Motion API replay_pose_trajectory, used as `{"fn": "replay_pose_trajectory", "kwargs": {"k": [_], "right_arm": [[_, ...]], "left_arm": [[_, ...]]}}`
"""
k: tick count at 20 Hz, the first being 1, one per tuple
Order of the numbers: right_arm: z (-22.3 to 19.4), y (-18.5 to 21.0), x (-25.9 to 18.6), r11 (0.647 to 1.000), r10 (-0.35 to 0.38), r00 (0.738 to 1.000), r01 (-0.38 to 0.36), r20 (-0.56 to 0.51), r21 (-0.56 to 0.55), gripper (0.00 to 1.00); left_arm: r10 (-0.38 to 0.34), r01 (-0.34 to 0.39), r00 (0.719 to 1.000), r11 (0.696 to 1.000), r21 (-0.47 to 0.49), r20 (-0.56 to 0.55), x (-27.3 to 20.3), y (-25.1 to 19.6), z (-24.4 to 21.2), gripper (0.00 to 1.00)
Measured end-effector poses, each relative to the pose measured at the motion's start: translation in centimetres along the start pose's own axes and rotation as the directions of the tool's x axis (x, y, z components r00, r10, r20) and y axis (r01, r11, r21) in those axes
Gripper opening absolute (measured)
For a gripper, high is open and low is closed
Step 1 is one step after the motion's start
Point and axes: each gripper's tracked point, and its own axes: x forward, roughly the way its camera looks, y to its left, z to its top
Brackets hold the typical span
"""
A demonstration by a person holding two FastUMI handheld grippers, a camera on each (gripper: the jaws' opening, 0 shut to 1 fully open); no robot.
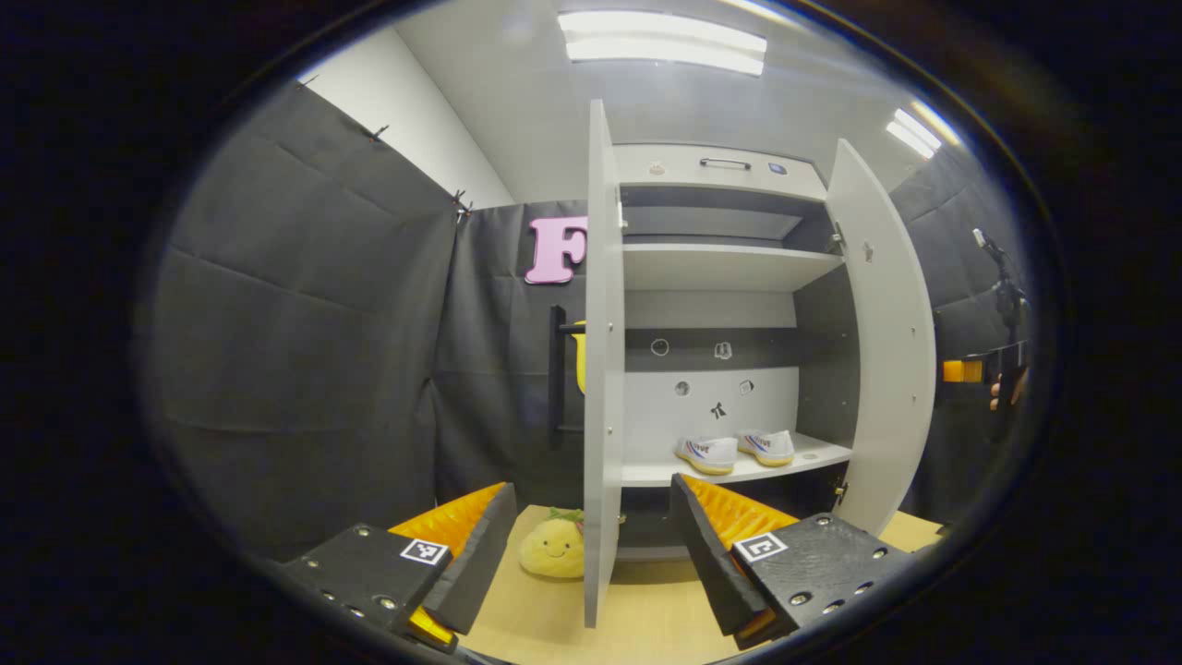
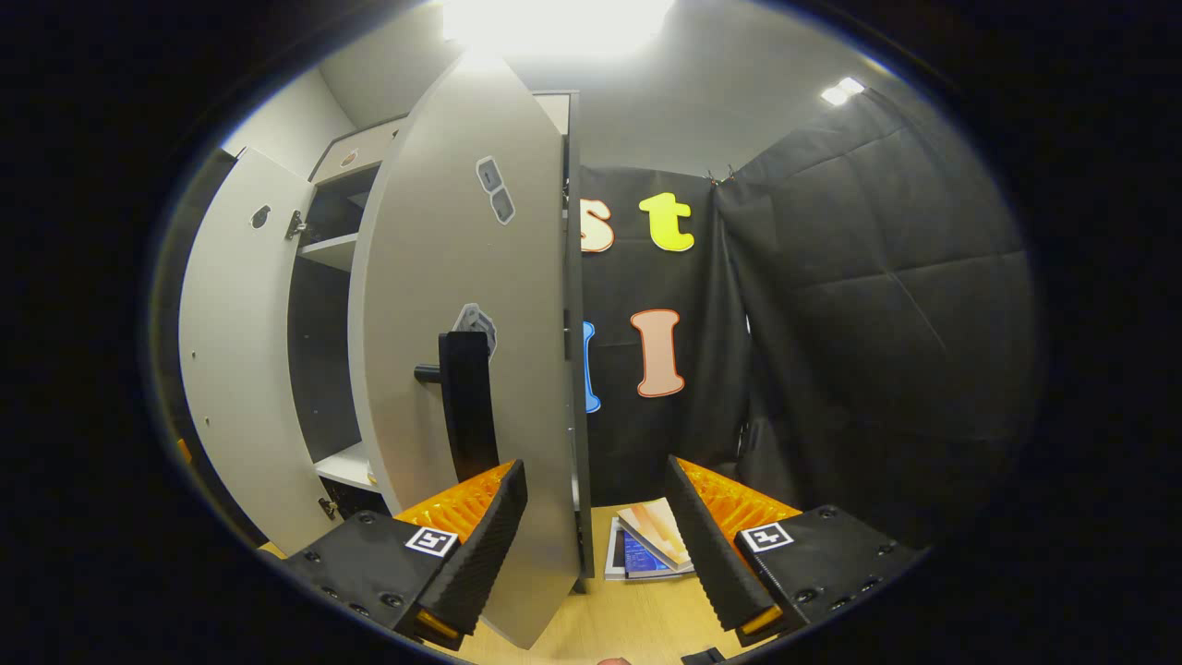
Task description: Grab one shoe with the right hand and put it into the shoe cabinet, grab the other shoe with the left hand and put it into the shoe cabinet; then close the right door with the right hand and the left door with the left hand.
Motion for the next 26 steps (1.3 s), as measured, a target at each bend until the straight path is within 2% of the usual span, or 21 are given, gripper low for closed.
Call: {"fn": "replay_pose_trajectory", "kwargs": {"k": [8,15,18,22,26], "right_arm": [[-0.2,4.8,1.4,0.997,0.069,0.998,-0.069,-0.002,0.02,0.95],[-0.9,9.3,2.9,0.99,0.138,0.99,-0.138,-0.006,-0.018,0.98],[-0.9,9.0,2.5,0.991,0.133,0.991,-0.132,0.011,-0.037,0.98],[-2.0,7.5,1.4,0.991,0.133,0.991,-0.133,0.001,-0.006,0.97],[-3.4,4.5,0.1,0.996,0.092,0.996,-0.092,-0.017,0.005,0.98]], "left_arm": [[0.06,-0.06,0.998,0.998,-0.003,-0.019,-0.2,1.8,-0.3,0.96],[0.137,-0.137,0.989,0.99,-0.007,-0.059,-0.5,3.7,-1.0,0.96],[0.166,-0.167,0.984,0.986,-0.009,-0.071,-0.2,4.5,-1.2,0.96],[0.192,-0.194,0.979,0.981,-0.021,-0.073,0.9,5.8,-0.8,0.96],[0.202,-0.205,0.977,0.978,-0.035,-0.06,3.0,7.5,0.0,0.95]]}}
